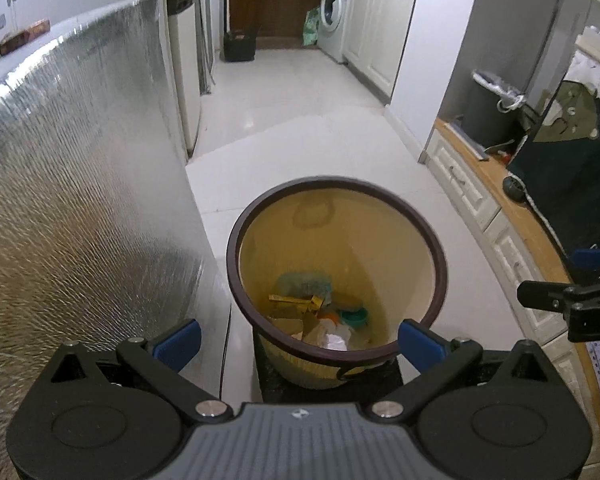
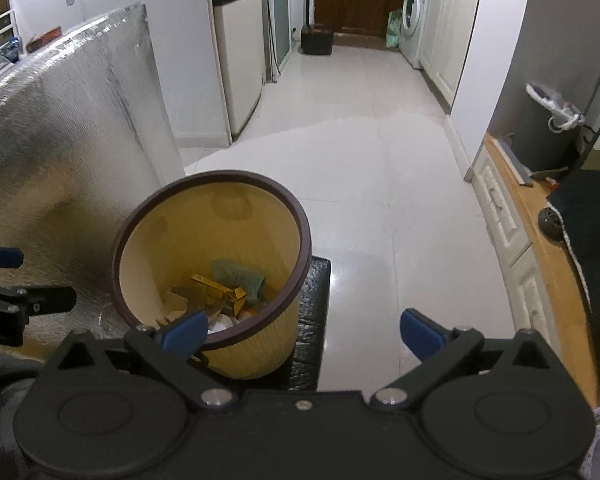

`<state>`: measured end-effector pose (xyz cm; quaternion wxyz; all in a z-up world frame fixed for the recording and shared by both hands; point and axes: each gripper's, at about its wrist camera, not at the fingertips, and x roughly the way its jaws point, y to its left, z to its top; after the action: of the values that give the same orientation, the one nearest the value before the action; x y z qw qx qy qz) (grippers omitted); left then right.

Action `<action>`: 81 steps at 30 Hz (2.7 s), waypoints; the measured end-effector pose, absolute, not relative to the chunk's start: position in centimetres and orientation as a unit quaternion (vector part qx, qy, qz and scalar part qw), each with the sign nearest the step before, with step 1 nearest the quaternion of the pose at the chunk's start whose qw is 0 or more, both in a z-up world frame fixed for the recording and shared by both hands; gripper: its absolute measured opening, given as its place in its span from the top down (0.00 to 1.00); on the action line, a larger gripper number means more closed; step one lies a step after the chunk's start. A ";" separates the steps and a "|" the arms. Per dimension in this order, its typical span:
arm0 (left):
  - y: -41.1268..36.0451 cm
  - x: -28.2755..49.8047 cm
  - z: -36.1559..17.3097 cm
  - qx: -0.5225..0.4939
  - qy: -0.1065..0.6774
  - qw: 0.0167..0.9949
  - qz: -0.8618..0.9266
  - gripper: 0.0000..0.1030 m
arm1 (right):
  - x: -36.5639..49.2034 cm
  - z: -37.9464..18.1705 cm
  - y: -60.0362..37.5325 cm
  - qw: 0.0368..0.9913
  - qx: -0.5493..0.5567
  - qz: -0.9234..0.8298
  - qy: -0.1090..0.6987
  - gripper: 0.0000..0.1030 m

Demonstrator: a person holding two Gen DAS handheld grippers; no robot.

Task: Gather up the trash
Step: 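Lift both open tools from the bin and return to the table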

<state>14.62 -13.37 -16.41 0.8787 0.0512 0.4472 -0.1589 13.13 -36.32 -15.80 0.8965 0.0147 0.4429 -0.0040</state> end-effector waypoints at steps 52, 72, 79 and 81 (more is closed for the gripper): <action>6.2 16.0 7.8 0.109 0.159 0.979 -0.069 0.00 | 19.0 7.2 -16.9 0.975 -0.006 0.166 0.146 0.00; 10.4 31.4 -2.8 0.366 0.155 0.917 0.028 0.45 | 31.3 2.8 -11.2 0.964 0.040 0.182 0.188 0.00; 9.9 35.2 -6.7 0.435 0.170 0.882 0.060 0.45 | 33.3 1.4 -10.0 0.961 0.032 0.194 0.195 0.00; 9.8 36.0 -7.5 0.460 0.164 0.869 0.077 0.46 | 33.9 1.3 -9.7 0.960 0.020 0.206 0.187 0.00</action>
<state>36.04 9.84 -7.47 0.8693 0.4597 0.1644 0.0766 33.87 -9.70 1.34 0.9602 0.0197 0.1875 0.2063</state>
